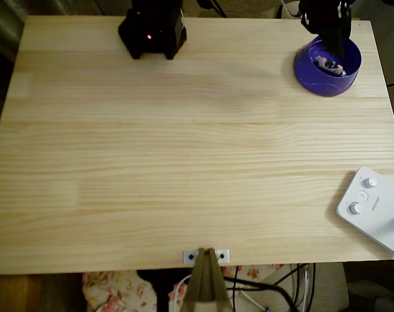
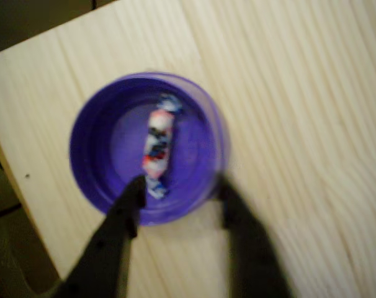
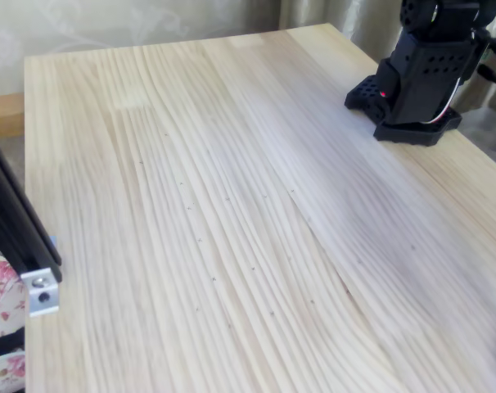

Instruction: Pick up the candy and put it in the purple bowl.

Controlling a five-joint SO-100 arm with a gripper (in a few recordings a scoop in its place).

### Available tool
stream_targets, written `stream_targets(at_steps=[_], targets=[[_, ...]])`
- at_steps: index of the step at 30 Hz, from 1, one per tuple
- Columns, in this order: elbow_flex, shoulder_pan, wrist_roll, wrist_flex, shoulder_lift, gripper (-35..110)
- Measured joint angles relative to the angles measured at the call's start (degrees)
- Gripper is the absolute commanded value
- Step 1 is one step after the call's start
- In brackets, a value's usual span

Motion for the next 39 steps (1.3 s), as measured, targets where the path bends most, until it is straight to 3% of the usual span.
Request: stream_targets(at_steps=[14, 28, 39], targets=[[-2.02, 11.25, -0.26, 10.55, 8.35, -1], [4.39, 48.43, -8.00, 16.44, 19.69, -1], [24.96, 69.43, -11.69, 12.57, 29.97, -1]])
